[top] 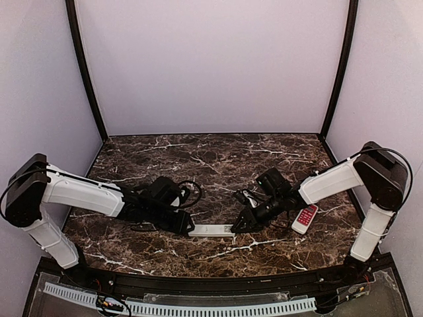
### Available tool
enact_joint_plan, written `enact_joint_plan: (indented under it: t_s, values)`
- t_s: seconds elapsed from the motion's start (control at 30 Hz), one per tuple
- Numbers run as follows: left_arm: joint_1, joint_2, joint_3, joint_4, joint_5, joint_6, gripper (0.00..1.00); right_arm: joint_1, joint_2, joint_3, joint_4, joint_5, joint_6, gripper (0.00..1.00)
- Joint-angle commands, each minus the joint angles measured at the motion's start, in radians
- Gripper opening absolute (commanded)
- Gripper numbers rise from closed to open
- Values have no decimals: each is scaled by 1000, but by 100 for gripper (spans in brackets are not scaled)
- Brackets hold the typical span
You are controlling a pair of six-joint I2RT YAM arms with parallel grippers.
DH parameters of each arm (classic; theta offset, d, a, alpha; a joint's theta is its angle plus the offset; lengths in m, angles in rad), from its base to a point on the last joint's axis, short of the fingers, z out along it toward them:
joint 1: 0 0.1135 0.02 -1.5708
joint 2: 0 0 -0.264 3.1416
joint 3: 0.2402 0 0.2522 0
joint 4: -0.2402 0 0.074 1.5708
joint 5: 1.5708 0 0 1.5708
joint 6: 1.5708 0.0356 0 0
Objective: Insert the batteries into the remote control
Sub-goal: Load the battery cover onto the remote control without the battery cover.
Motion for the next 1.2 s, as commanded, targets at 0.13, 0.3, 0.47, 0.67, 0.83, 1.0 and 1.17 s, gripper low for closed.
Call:
enact_joint_plan:
  t_s: [0.13,0.3,0.47,0.67,0.83,1.0,1.17]
  values:
    - [3,38,35,-31,21,4,35,9,22,-9,42,-29,10,26]
    - [3,58,45,-38,32,8,31,14,28,-5,44,-30,10,25]
    - [3,78,53,-46,46,9,28,18,32,-3,49,-34,13,24]
    - [0,97,58,-59,63,14,25,23,40,1,61,-39,18,22]
    - [-11,122,63,-71,81,16,25,27,43,2,70,-44,23,20]
    - [-20,155,65,-59,109,9,24,34,54,4,82,-49,30,19]
    - [-30,183,63,-36,144,2,24,41,68,12,94,-56,36,17]
